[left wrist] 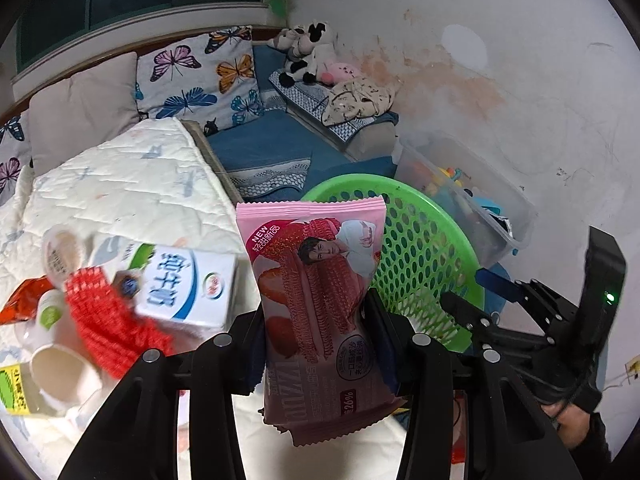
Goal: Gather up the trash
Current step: 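Carry the tissue to the green basket with the right gripper while the left gripper grasps the pink wrapper, then drop the pink wrapper into the green basket with the left gripper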
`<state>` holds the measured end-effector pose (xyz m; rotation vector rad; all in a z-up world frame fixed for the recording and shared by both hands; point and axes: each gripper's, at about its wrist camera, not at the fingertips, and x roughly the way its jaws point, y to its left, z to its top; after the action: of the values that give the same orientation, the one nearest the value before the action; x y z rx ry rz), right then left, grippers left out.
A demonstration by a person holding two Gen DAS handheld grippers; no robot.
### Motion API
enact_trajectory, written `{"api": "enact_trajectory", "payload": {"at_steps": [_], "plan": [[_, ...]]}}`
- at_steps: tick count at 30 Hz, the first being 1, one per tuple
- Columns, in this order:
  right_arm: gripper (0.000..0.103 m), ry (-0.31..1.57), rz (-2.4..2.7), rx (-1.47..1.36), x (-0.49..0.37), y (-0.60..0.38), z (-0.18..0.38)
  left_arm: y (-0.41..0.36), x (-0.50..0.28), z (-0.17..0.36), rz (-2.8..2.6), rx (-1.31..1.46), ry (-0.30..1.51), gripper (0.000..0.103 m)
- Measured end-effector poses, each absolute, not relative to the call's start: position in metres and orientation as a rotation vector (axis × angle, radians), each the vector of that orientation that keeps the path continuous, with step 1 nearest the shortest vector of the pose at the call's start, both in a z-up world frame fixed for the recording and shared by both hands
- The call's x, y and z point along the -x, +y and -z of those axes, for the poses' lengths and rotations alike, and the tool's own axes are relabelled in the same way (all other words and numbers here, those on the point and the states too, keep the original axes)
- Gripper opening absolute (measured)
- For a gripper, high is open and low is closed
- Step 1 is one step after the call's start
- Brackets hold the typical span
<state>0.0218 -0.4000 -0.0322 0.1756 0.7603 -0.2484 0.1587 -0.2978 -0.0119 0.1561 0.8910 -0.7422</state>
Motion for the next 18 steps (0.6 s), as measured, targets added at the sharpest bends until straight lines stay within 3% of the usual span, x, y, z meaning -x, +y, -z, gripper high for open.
{"api": "enact_trajectory", "payload": {"at_steps": [15, 18], "plan": [[0.066, 0.747, 0.279, -0.214, 0.006, -0.416, 0.035, -0.361, -0.169, 0.038, 0.783, -0.215, 0.945, 0.045], [0.067, 0.750, 0.283, -0.222, 0.010, -0.417, 0.036, -0.368, -0.170, 0.042, 0.779, -0.221, 0.954, 0.056]]}}
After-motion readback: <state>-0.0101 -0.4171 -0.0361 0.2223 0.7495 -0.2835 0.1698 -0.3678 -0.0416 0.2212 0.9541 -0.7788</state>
